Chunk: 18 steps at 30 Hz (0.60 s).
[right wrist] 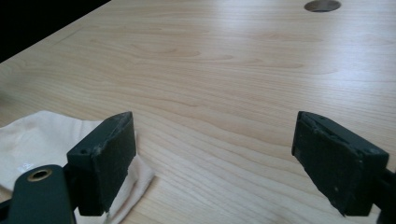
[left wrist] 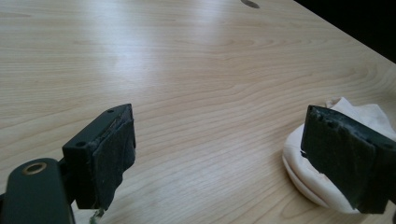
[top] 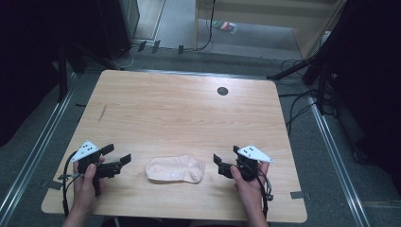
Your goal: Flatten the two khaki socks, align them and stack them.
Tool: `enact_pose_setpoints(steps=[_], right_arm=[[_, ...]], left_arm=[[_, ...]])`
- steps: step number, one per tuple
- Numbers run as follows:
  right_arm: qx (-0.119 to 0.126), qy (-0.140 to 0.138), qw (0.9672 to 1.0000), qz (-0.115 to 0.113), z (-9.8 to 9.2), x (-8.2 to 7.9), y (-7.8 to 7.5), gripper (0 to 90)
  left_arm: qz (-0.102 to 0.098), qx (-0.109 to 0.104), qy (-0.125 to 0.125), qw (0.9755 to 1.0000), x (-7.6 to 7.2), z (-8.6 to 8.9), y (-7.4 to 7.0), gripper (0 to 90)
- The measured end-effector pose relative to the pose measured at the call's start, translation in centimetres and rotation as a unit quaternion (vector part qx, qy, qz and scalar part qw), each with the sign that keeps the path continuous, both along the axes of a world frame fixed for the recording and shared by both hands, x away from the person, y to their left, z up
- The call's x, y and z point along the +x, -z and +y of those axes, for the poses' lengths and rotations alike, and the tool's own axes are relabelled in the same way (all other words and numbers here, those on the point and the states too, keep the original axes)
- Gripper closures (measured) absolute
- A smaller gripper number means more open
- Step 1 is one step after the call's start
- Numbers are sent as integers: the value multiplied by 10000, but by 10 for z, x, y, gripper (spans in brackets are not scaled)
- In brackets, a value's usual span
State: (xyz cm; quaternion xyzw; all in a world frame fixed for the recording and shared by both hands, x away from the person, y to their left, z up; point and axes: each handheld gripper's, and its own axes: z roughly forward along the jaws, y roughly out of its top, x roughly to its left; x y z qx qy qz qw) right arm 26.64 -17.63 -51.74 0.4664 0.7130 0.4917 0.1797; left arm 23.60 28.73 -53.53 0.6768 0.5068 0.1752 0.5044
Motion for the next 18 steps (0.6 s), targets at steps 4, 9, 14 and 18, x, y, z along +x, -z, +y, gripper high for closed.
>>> enact_pose_setpoints(steps=[4,9,14,18], right_arm=[[15,115,9999,-29,-9,1,-1,135],[-42,305,9995,-56,-22,3,-1,135],[-50,488,9988,-42,-39,2,-1,136],[-31,655,9978,-75,-55,1,-1,137]], left_arm=[[2,16,-132,9999,-1,9,0,109],[15,88,-296,9995,-2,20,2,109],[68,172,-394,9991,-2,29,4,109],[117,293,-410,9987,-2,34,6,109]])
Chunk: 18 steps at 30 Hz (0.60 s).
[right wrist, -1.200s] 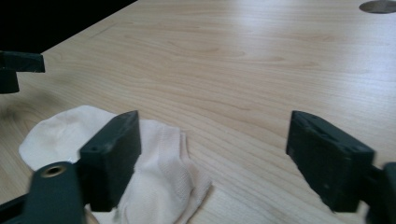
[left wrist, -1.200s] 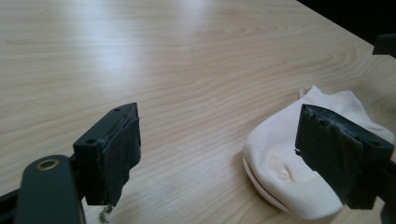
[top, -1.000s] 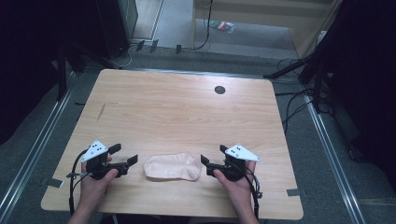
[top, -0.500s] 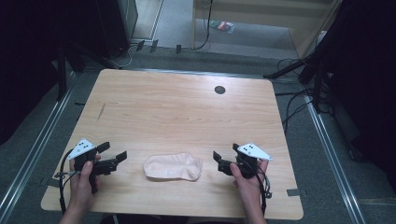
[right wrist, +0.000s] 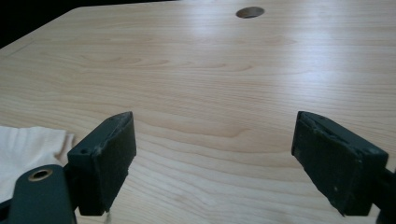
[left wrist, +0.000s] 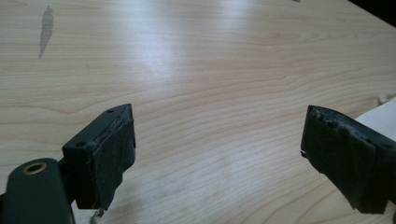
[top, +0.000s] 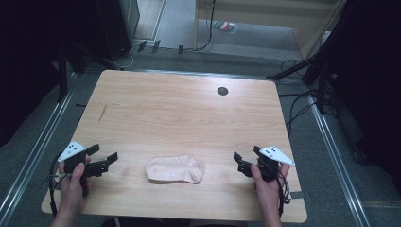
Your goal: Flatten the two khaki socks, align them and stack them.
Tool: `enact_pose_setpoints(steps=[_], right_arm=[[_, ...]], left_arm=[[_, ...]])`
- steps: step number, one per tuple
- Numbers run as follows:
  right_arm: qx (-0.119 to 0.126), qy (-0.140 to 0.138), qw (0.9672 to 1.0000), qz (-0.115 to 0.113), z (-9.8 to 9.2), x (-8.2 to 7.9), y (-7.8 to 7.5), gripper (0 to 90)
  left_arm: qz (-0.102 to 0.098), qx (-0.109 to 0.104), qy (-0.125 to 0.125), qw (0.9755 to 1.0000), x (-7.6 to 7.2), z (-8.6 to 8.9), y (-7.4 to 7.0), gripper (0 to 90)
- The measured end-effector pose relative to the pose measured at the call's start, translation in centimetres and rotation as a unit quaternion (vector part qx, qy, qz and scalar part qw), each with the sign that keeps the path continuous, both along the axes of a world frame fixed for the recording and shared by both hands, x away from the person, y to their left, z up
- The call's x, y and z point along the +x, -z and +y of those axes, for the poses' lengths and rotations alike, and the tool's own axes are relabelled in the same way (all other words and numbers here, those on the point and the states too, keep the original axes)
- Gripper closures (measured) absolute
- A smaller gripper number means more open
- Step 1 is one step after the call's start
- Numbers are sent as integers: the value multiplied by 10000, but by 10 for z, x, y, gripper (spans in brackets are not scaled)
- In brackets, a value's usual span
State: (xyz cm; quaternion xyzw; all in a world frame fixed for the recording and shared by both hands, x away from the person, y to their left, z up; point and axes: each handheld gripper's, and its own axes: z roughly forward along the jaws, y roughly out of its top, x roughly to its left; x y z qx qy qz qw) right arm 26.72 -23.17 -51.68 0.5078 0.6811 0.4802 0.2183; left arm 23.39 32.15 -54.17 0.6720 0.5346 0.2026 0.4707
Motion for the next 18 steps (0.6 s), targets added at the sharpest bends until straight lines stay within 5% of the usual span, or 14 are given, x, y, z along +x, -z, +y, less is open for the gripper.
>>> enact_pose_setpoints(steps=[13,18], right_arm=[[-9,381,9991,178,-50,-10,11,138],[-163,489,9983,263,-67,-18,19,138]], left_arm=[[101,392,-90,9991,-9,13,6,109],[6,290,-225,9993,-17,26,4,115]])
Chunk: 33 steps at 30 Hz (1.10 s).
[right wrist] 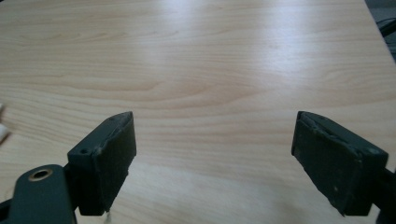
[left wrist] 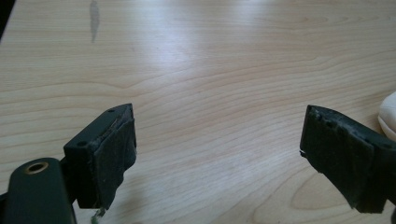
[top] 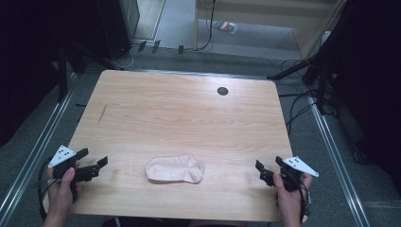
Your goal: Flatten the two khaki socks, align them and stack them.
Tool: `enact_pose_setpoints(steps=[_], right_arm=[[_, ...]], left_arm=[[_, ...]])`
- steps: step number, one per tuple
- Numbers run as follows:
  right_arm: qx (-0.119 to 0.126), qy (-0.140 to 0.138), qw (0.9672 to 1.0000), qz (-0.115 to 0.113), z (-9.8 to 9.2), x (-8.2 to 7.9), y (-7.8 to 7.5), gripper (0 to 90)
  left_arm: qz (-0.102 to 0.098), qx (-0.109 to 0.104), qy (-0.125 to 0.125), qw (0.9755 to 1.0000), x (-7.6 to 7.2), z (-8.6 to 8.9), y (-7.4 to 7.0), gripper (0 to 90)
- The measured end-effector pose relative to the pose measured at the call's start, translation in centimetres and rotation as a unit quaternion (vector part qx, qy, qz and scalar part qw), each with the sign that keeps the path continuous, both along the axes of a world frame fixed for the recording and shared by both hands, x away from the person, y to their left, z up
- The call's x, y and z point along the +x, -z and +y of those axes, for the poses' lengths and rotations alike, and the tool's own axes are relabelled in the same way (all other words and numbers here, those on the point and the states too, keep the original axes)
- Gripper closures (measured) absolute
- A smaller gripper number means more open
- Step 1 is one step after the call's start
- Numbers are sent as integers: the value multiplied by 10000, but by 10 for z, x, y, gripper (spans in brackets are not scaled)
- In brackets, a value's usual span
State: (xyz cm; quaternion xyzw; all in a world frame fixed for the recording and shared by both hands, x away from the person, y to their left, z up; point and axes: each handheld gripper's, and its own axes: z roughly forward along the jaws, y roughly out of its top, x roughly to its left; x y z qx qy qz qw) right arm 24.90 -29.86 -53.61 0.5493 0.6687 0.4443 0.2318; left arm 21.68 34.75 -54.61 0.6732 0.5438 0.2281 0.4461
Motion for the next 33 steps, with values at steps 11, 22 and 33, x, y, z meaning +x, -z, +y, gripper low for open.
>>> enact_pose_setpoints(steps=[11,22,33], right_arm=[[46,283,9996,24,-33,-20,11,139],[179,362,9992,17,-52,-41,12,139],[204,434,9988,109,-54,-42,12,141]], left_arm=[[0,175,-56,9998,-16,16,4,114],[-106,172,-236,9995,-25,29,4,110],[59,193,-190,9996,-20,28,6,110]])
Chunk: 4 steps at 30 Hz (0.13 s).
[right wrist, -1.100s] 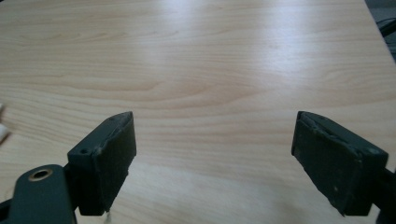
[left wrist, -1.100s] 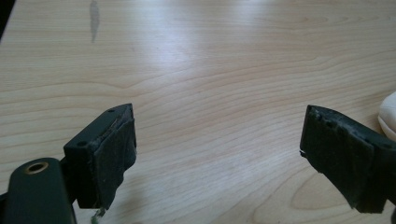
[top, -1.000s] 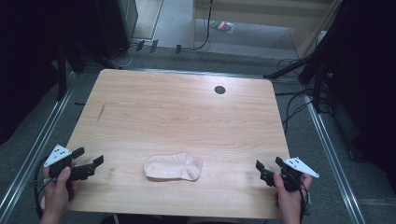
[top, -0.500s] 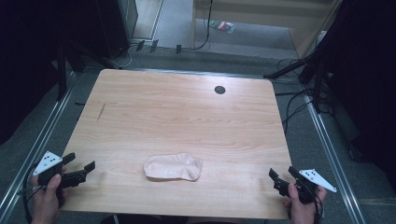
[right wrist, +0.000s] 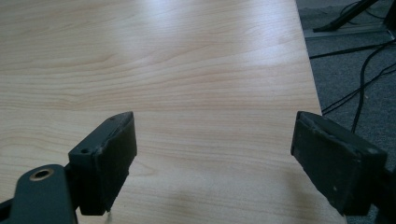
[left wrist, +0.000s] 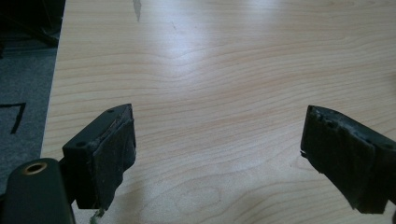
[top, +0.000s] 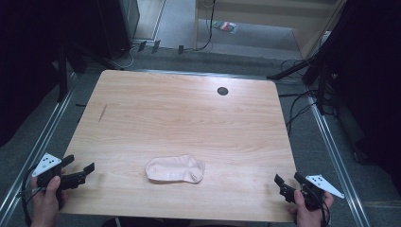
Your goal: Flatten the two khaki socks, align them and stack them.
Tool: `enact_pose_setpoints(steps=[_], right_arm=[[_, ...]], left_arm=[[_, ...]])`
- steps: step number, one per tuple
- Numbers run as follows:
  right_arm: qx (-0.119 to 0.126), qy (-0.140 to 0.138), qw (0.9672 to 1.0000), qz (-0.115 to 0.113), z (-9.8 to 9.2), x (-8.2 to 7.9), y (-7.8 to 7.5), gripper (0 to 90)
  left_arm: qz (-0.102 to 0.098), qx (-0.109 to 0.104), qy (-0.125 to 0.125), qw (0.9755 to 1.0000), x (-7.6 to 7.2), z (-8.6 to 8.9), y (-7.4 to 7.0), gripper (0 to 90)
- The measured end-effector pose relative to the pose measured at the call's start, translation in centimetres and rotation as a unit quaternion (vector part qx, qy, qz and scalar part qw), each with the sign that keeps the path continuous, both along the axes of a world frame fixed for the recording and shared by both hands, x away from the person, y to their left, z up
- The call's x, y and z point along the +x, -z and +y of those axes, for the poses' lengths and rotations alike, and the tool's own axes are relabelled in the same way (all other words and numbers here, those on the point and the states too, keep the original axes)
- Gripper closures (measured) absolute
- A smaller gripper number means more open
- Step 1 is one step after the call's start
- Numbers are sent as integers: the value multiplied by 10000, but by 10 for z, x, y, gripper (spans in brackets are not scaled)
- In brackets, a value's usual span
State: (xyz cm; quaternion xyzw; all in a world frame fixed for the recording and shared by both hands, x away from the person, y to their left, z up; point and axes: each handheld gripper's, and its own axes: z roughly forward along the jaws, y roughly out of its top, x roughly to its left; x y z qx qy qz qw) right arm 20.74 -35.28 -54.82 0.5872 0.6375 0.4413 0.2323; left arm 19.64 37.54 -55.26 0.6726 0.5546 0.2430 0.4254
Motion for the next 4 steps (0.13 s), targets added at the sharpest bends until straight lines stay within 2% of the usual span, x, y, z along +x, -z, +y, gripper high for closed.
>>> enact_pose_setpoints(steps=[4], right_arm=[[112,130,9998,-91,-1,-1,0,141]], left_arm=[[38,34,-12,10000,1,-1,0,110]])
